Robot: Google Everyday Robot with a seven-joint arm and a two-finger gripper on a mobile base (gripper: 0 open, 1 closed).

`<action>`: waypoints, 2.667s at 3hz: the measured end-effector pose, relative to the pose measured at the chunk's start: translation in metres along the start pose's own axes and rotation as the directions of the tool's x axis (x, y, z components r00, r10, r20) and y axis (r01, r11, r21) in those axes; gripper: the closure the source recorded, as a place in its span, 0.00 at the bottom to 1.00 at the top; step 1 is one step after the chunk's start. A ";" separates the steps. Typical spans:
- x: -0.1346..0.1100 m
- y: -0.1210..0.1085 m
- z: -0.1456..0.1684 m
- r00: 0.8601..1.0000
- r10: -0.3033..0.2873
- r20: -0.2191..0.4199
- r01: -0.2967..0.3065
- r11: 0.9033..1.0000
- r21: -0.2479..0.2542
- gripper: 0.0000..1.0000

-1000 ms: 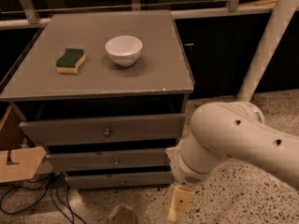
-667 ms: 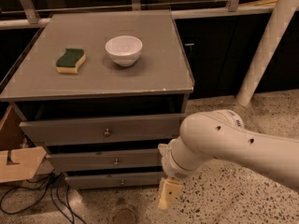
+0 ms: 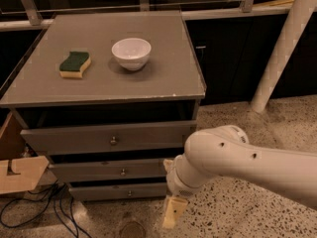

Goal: Open middle drawer

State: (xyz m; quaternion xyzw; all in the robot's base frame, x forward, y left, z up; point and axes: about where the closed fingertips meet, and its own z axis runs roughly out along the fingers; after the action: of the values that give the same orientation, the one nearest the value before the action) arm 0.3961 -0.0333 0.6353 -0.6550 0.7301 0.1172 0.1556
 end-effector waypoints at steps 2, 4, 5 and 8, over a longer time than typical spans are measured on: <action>-0.007 -0.001 0.064 0.999 -0.006 0.038 0.006 1.000 -0.024 0.00; -0.013 -0.036 0.116 0.998 -0.018 0.068 0.017 1.000 0.009 0.00; -0.016 -0.071 0.165 0.996 -0.004 0.088 0.002 1.000 0.017 0.00; -0.023 -0.098 0.196 0.991 0.050 0.120 -0.053 0.998 0.025 0.00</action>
Offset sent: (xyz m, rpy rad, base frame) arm 0.0204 0.0433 -0.0715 0.0645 -0.0025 0.0107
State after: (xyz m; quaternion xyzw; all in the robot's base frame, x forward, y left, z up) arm 0.5098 0.0498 0.4655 -0.6255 0.7377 0.1499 0.2052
